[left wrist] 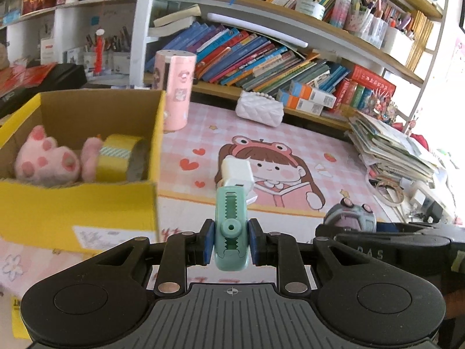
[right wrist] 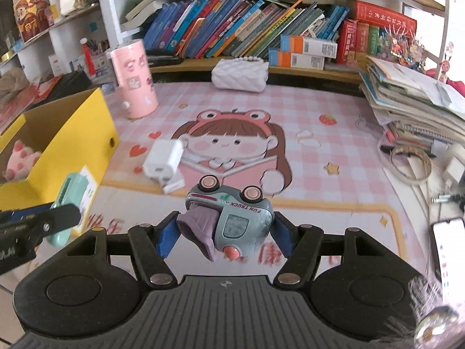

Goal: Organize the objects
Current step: 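Lift the green toy and grey truck and carry them toward the yellow box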

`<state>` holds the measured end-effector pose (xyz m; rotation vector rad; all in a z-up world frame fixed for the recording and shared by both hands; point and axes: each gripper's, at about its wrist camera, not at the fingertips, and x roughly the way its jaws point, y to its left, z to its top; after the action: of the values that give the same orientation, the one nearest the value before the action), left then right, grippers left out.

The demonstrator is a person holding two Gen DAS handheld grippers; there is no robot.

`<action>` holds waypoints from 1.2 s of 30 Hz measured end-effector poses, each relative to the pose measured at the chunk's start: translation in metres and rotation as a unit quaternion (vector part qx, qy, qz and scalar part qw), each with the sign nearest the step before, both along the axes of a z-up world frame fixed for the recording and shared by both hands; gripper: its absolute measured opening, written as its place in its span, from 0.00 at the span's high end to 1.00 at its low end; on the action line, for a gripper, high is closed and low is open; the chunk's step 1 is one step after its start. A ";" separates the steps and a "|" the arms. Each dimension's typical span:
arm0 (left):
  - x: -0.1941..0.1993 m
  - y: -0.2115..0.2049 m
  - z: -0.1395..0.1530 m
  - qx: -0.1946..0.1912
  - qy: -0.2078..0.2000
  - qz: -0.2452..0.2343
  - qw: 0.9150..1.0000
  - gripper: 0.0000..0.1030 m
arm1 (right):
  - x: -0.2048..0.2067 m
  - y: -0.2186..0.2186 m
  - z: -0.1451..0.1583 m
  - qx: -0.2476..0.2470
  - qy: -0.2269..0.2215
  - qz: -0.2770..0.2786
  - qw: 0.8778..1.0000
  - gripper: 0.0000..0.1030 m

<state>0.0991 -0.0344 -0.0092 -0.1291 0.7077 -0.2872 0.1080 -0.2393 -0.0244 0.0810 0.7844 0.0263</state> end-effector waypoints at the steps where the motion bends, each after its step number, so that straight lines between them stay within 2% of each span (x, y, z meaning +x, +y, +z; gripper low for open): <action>1: -0.004 0.005 0.000 -0.001 0.001 0.002 1.000 0.78 | -0.004 0.005 0.000 -0.001 0.001 0.003 1.000 0.38; 17: -0.056 0.075 0.002 -0.013 0.007 0.026 1.000 0.78 | -0.063 0.080 0.005 -0.015 0.005 0.041 0.999 0.38; 36: -0.092 0.135 0.006 -0.008 -0.004 0.043 0.999 0.78 | -0.097 0.146 0.005 -0.010 0.004 0.072 0.997 0.38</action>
<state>0.0074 0.1010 -0.0030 -0.1728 0.6895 -0.2116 0.0114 -0.0930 -0.0191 0.0057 0.7969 0.1557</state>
